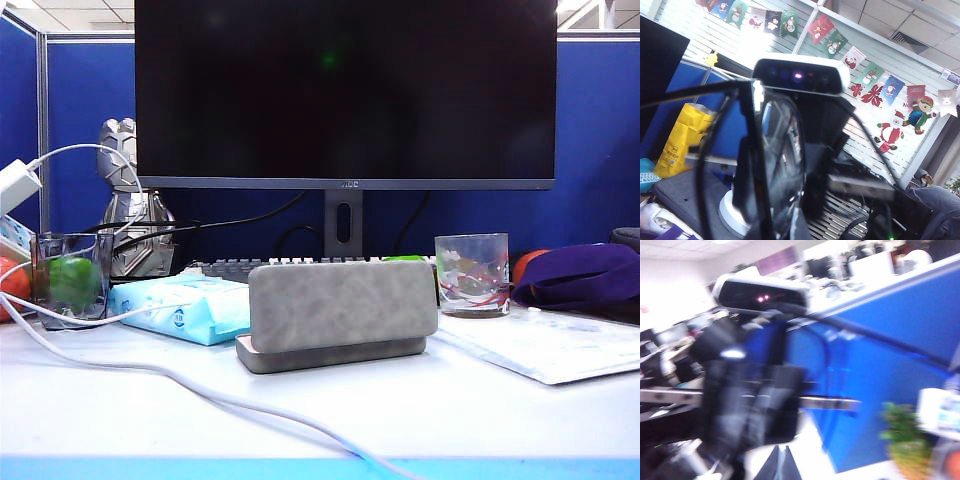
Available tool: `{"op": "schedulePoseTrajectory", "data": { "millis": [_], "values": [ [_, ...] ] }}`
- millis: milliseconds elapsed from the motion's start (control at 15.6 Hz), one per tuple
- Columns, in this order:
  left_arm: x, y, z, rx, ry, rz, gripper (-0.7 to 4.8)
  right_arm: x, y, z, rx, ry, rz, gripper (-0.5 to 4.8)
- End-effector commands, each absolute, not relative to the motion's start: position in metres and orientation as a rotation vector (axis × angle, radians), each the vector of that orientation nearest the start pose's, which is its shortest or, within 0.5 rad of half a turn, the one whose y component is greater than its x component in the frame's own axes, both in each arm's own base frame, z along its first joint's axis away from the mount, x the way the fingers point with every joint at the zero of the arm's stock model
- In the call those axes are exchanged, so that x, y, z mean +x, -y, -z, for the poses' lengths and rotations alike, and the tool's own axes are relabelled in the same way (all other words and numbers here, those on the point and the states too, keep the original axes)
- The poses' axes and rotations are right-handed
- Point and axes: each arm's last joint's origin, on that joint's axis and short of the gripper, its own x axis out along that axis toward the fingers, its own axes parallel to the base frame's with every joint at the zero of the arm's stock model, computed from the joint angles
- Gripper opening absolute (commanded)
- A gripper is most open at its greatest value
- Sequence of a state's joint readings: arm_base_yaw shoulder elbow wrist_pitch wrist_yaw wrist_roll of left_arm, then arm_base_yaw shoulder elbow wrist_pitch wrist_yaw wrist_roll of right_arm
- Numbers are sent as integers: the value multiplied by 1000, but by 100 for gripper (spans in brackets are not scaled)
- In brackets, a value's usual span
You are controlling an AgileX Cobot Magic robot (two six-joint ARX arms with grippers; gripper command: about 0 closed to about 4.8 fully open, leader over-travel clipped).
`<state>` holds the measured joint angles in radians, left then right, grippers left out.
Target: Pick up the glasses, fold the temples of the glasses, place the glasses into the glasses case, and finally close the glasses case.
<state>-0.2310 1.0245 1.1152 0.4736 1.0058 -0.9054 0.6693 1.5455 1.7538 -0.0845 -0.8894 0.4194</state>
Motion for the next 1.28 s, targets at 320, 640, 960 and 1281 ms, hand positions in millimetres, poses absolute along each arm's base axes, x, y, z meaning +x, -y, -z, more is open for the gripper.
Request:
{"op": "schedulePoseTrajectory", "data": {
  "millis": [320, 640, 960, 1281],
  "values": [
    [179, 67, -458, -709, -155, 1359, -6, 252, -171, -515, 316, 69, -1138, -5],
    [178, 68, -458, -723, -220, 1397, -6, 270, -206, -487, 315, -54, -1229, -5],
    [177, 68, -457, -700, -223, 1413, -6, 273, -226, -467, 297, -197, -1425, -5],
    [178, 68, -457, -572, -105, 1407, -6, 259, -221, -477, 310, -225, -1583, -5]
  ]
}}
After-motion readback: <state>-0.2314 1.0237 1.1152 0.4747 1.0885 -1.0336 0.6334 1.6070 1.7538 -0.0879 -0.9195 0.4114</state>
